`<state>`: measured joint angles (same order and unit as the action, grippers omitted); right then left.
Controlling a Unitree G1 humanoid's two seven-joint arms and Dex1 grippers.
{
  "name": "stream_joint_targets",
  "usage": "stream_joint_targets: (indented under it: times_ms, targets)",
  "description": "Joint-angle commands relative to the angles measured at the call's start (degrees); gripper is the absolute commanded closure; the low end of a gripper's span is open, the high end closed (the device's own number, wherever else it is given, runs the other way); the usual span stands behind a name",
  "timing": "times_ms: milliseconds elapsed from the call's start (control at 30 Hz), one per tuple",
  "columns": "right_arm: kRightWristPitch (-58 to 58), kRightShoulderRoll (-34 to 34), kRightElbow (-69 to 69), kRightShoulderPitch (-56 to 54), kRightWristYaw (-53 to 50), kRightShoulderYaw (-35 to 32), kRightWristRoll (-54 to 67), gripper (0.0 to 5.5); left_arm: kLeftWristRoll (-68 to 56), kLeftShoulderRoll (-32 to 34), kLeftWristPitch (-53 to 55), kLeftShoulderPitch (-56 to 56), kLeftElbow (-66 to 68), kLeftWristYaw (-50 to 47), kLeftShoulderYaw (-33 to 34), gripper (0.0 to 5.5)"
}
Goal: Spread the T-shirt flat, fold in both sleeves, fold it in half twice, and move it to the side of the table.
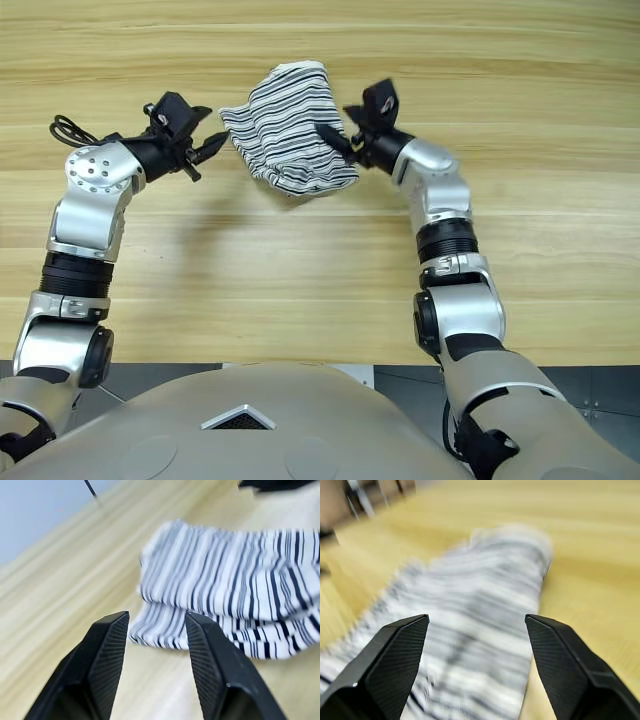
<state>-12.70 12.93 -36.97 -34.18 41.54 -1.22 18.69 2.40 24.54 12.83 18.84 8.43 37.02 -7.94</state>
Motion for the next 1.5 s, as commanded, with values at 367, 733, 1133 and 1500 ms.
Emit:
stream_joint_targets:
  times_ms: [367,733,1133,1500]
  targets:
    - [13.5,-17.8,-24.8,-4.9,-15.8,13.6,-20.0,1.94,-1.8,-0.6,0.4,0.6,-4.7,-3.0,2.2,3.43]
    - [9.7,1.3,-27.1,-7.1,-20.7,5.6,-20.9,1.94,-4.8,-0.6,1.8,-5.3,-13.8,-5.6,6.5,3.43]
    - [9.7,23.6,1.2,19.4,-8.5,-7.2,-11.7,1.94,-10.6,-6.6,-3.7,-18.5,-13.7,-13.6,15.2,3.43]
    - [25.3,2.2,34.5,25.7,-19.1,-12.5,1.3,1.94,-9.6,-10.5,-16.8,-19.7,-10.9,-19.7,16.5,3.43]
